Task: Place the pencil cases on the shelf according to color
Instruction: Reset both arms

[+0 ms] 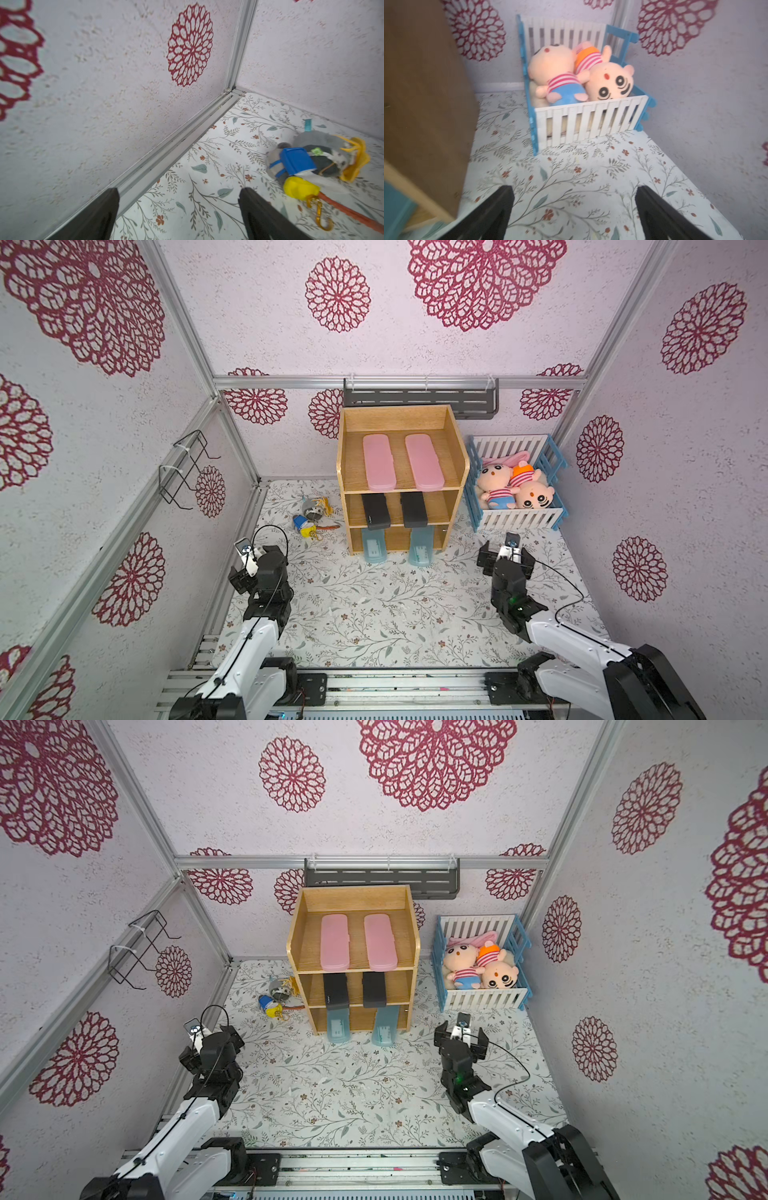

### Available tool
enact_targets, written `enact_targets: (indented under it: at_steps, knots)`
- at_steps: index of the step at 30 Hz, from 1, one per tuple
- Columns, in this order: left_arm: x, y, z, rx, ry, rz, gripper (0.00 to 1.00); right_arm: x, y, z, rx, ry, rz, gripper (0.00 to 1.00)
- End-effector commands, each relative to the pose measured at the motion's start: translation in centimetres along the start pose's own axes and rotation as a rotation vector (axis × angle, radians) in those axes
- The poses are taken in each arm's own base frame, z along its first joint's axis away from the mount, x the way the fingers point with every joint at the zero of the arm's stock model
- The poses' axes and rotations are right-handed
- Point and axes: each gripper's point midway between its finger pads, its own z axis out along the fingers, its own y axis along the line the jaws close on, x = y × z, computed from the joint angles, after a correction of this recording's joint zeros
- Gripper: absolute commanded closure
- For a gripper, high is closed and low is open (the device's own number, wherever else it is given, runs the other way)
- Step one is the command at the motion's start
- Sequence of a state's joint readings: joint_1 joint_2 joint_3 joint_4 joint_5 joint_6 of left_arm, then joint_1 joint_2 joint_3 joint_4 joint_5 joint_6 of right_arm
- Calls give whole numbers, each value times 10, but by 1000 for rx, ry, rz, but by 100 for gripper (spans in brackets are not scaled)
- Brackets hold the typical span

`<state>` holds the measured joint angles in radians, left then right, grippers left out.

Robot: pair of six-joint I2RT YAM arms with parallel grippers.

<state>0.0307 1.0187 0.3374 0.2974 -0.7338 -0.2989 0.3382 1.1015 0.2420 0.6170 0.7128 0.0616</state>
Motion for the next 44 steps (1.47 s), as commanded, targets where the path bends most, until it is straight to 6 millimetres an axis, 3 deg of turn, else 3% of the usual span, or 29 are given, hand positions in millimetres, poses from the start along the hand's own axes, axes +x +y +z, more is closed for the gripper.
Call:
enact_targets:
  at_steps: [1, 5, 8, 10, 12, 15, 19, 27, 44]
  knots:
    - [-14, -28, 17, 111, -99, -38, 3, -29, -14, 8, -4, -184, 112, 1]
    - [-11, -49, 37, 120, -97, 9, 3, -29, -30, 18, 51, -239, 170, 1]
    - [-4, -58, 49, 150, -134, -29, 3, -25, -22, 28, 6, -255, 157, 1]
    - [7, -81, 42, 243, -87, 39, 3, -24, 2, 36, -102, -233, 97, 1]
    - [15, -93, 36, 323, -129, 71, 3, -21, 2, 39, -126, -212, 103, 1]
    - [11, -90, 30, 286, -190, 72, 3, -18, 0, 37, -157, -247, 118, 1]
    - [12, -91, 47, 269, -114, 75, 3, -15, 1, 41, -157, -224, 117, 1]
    - [14, -86, 54, 276, -75, 54, 3, -15, 1, 40, -154, -223, 110, 1]
    - [14, -87, 55, 285, -72, 48, 3, -14, 2, 41, -155, -217, 110, 1]
